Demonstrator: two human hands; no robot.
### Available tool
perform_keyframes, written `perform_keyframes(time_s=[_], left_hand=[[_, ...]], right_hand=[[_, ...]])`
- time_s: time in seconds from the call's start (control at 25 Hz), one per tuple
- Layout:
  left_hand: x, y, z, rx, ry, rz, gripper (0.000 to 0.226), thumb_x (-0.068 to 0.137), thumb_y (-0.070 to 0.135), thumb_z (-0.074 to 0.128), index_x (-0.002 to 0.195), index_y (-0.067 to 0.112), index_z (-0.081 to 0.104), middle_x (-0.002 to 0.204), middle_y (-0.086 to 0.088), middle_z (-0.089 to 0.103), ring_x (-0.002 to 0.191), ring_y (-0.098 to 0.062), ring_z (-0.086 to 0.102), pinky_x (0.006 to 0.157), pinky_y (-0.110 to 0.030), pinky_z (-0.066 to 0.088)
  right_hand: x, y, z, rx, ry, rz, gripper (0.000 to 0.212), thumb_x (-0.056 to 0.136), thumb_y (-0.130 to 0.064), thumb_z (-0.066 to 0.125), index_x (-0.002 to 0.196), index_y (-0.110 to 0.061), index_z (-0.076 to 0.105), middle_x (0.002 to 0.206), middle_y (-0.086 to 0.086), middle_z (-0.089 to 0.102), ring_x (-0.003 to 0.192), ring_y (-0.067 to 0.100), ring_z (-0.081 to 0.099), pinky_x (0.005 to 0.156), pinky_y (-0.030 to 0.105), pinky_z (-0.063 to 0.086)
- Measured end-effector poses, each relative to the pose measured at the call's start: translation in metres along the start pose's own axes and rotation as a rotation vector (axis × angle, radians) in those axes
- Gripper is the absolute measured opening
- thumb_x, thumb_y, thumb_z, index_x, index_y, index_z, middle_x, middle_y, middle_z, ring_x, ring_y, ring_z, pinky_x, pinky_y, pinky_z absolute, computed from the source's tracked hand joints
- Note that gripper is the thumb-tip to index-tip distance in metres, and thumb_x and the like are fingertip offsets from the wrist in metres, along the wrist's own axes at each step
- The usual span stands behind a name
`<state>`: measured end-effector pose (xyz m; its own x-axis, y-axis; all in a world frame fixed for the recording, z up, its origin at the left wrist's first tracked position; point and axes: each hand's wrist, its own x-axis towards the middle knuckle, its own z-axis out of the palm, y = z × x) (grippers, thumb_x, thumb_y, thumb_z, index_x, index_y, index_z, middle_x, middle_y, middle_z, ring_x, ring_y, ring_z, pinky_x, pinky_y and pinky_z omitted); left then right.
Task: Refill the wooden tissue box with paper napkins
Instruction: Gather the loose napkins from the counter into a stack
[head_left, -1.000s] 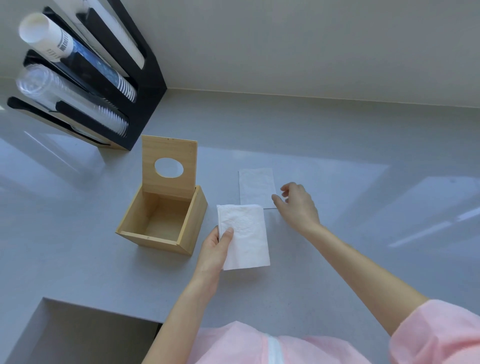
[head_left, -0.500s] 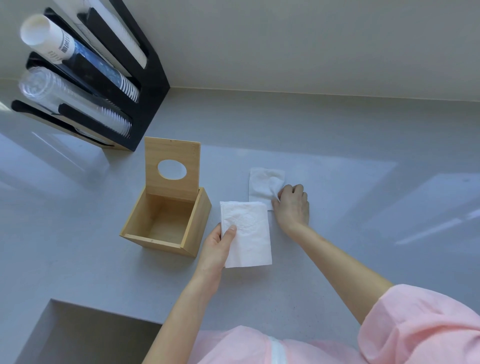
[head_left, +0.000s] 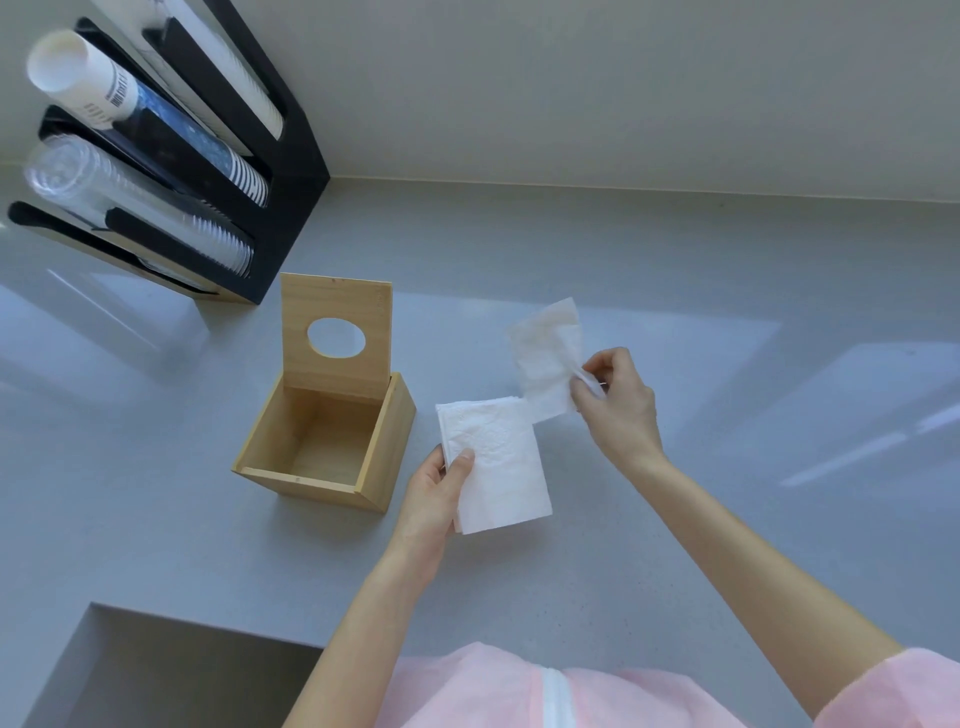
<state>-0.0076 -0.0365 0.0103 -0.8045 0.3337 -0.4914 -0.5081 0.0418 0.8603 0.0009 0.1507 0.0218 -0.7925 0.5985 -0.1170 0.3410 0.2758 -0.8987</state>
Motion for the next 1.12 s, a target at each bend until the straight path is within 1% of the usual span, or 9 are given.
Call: perform_keyframes(time_s=[0.12, 0.24, 0.36, 0.48, 0.6, 0.72, 0.88, 0.96, 1.12], left_hand=[[0.001, -0.001, 0.003, -0.002, -0.017, -0.001, 0.020, 0.095, 0.021, 0.044, 0.091, 0.027, 0.062, 0.091, 0.006, 0.069, 0.080, -0.008, 0.067, 0.073, -0.032, 0.050], [0.003, 0.001, 0.006, -0.045, -0.020, -0.004, 0.021, 0.096, 0.021, 0.041, 0.095, 0.024, 0.062, 0.095, 0.001, 0.069, 0.084, -0.015, 0.065, 0.072, -0.034, 0.049], [0.003, 0.001, 0.006, -0.059, -0.041, -0.011, 0.024, 0.095, 0.021, 0.043, 0.108, 0.014, 0.062, 0.105, -0.008, 0.069, 0.092, -0.024, 0.065, 0.069, -0.033, 0.050], [0.002, 0.000, 0.004, -0.055, -0.065, -0.006, 0.030, 0.096, 0.025, 0.040, 0.114, 0.010, 0.060, 0.109, -0.010, 0.068, 0.092, -0.023, 0.065, 0.063, -0.028, 0.051], [0.002, -0.002, 0.006, -0.098, -0.053, -0.023, 0.035, 0.097, 0.026, 0.035, 0.113, 0.007, 0.060, 0.108, -0.010, 0.068, 0.094, -0.021, 0.065, 0.074, -0.034, 0.051], [0.003, -0.003, 0.007, -0.163, -0.085, -0.038, 0.035, 0.098, 0.031, 0.032, 0.102, 0.017, 0.064, 0.093, 0.002, 0.075, 0.087, -0.012, 0.070, 0.079, -0.035, 0.053], [0.001, -0.004, 0.007, -0.129, -0.078, -0.023, 0.031, 0.095, 0.026, 0.042, 0.117, 0.010, 0.057, 0.112, -0.010, 0.068, 0.104, -0.026, 0.064, 0.090, -0.044, 0.049], [0.001, -0.005, 0.007, -0.105, -0.054, -0.008, 0.029, 0.093, 0.020, 0.047, 0.118, 0.008, 0.056, 0.113, -0.012, 0.065, 0.104, -0.029, 0.062, 0.090, -0.045, 0.048], [0.000, -0.006, 0.008, -0.095, -0.045, 0.003, 0.020, 0.093, 0.016, 0.048, 0.110, 0.013, 0.057, 0.111, -0.011, 0.065, 0.102, -0.028, 0.061, 0.087, -0.042, 0.049]], right_hand=[[-0.019, -0.010, -0.009, 0.313, -0.069, 0.017, 0.022, 0.085, -0.009, 0.058, 0.077, -0.027, 0.046, 0.081, -0.003, 0.060, 0.069, 0.010, 0.059, 0.067, 0.019, 0.054], [-0.041, -0.011, -0.008, 0.548, -0.298, 0.079, 0.025, 0.086, 0.000, 0.057, 0.078, -0.021, 0.047, 0.077, 0.001, 0.063, 0.061, 0.002, 0.063, 0.062, 0.019, 0.057], [-0.058, 0.001, -0.002, 0.433, -0.431, 0.140, 0.023, 0.085, -0.001, 0.059, 0.080, -0.021, 0.048, 0.077, 0.000, 0.065, 0.064, 0.010, 0.062, 0.070, 0.030, 0.051], [-0.067, 0.012, 0.001, 0.329, -0.439, 0.188, 0.020, 0.085, -0.005, 0.058, 0.080, -0.021, 0.048, 0.080, -0.001, 0.067, 0.070, 0.015, 0.062, 0.069, 0.026, 0.053], [-0.069, 0.016, 0.003, 0.260, -0.377, 0.204, 0.020, 0.085, -0.008, 0.058, 0.078, -0.023, 0.047, 0.083, 0.002, 0.065, 0.071, 0.016, 0.061, 0.066, 0.021, 0.053], [-0.070, 0.016, 0.005, 0.247, -0.316, 0.193, 0.020, 0.085, -0.010, 0.059, 0.078, -0.024, 0.046, 0.082, 0.002, 0.064, 0.074, 0.016, 0.061, 0.063, 0.016, 0.054], [-0.072, 0.015, 0.007, 0.194, -0.306, 0.175, 0.022, 0.084, -0.011, 0.059, 0.077, -0.027, 0.045, 0.088, 0.005, 0.065, 0.074, 0.019, 0.062, 0.072, 0.028, 0.051], [-0.073, 0.016, 0.007, 0.165, -0.311, 0.166, 0.023, 0.084, -0.011, 0.059, 0.076, -0.028, 0.045, 0.091, 0.008, 0.067, 0.074, 0.020, 0.062, 0.073, 0.030, 0.051], [-0.072, 0.016, 0.007, 0.175, -0.326, 0.154, 0.024, 0.084, -0.009, 0.058, 0.076, -0.027, 0.045, 0.095, 0.012, 0.067, 0.074, 0.018, 0.061, 0.058, 0.014, 0.052]])
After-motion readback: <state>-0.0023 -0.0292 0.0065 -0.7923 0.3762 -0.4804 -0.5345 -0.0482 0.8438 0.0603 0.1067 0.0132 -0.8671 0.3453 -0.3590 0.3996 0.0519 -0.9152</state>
